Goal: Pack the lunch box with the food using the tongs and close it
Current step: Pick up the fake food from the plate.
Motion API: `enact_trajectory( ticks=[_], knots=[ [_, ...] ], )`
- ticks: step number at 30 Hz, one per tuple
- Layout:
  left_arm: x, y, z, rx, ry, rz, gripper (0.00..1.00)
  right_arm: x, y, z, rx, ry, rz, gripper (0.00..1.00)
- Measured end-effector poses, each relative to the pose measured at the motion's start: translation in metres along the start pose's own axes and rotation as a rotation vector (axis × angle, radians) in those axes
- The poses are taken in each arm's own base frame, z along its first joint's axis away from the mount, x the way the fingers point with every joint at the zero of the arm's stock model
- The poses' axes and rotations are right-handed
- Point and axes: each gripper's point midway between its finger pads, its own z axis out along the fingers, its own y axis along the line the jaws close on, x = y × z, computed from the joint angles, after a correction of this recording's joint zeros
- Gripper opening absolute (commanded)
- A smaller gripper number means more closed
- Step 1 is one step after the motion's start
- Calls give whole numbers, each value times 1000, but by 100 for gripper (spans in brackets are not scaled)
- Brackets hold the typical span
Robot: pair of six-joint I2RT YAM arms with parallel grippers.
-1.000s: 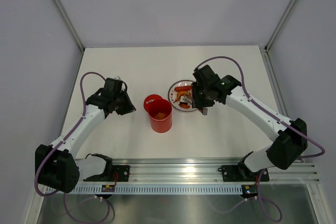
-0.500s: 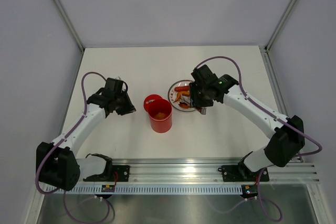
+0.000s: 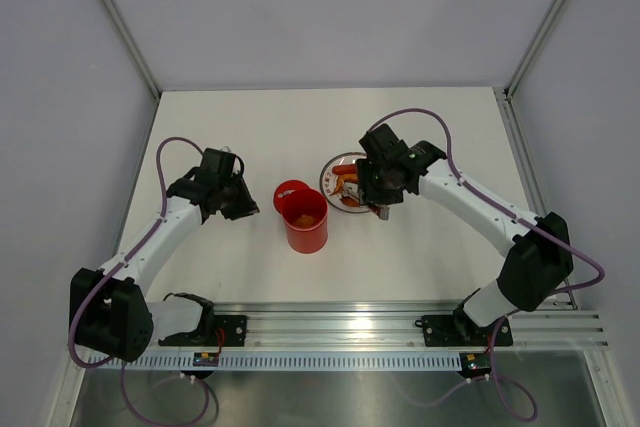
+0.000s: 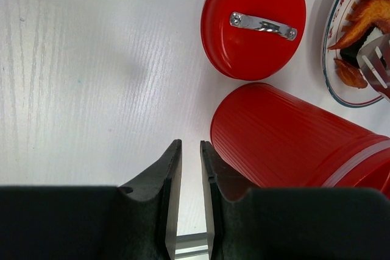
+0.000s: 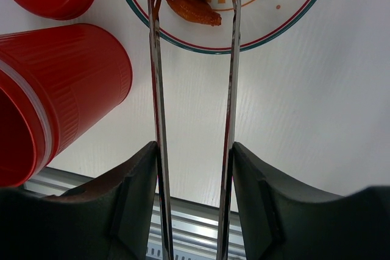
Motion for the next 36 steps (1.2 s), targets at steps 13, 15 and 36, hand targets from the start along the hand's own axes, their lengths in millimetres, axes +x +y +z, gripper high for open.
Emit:
enact_trajectory(
  ticks=[13,15,36],
  knots=[
    [0,0,0,2,-1,1,21,0,3,8,2,8,-4,57],
    [0,0,0,2,-1,1,21,0,2,10,5,14,-4,56],
    [0,-2,0,9,-1,1,21,-5,-4,5,42,-25,-4,35]
  ],
)
